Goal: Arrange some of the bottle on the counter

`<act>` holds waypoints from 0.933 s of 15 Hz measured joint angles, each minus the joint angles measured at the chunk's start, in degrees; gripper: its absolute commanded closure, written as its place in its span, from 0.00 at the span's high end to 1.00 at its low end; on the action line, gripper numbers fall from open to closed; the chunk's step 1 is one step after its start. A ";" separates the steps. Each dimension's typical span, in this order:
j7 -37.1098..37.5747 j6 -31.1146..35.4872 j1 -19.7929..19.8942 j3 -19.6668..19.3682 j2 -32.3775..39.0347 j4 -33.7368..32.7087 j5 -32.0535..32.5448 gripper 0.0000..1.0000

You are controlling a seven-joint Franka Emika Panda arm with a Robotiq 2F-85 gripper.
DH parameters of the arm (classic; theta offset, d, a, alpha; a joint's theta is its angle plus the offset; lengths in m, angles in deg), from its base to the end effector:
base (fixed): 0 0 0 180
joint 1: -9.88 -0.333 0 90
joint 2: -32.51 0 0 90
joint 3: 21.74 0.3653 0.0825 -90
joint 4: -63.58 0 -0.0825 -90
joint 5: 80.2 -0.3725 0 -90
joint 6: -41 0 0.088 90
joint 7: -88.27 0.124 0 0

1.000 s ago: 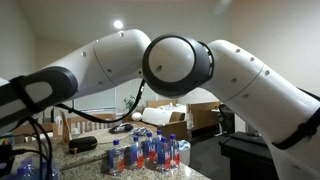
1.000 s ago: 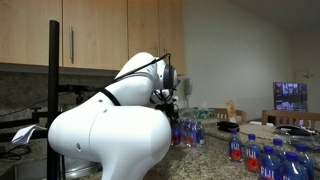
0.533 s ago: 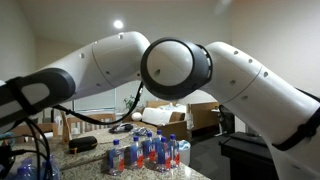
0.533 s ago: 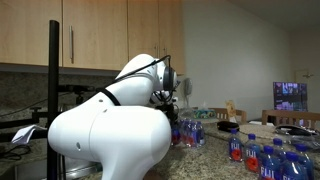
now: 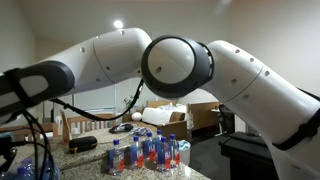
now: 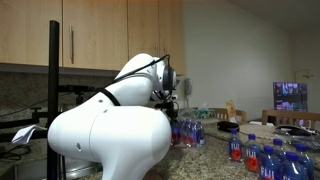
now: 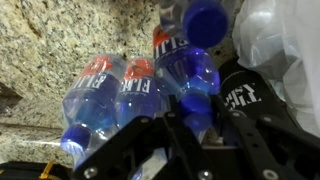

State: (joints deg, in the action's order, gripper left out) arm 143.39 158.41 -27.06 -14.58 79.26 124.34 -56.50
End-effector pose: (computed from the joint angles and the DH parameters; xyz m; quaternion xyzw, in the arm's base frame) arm 0.6271 0.5173 0.3888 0.9845 -0.0399 0.1684 0.0291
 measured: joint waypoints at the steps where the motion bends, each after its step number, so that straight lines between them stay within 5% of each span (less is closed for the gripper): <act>1: -0.56 -0.83 -0.08 0.00 -0.76 -0.32 0.36 0.10; 7: 0.88 -5.70 -0.10 -2.12 -8.79 0.69 3.30 0.10; 14: 11.10 -4.14 2.43 -8.16 -22.99 17.20 4.22 0.10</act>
State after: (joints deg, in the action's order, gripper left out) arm 154.49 154.27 -24.64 -22.74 56.27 141.54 -52.28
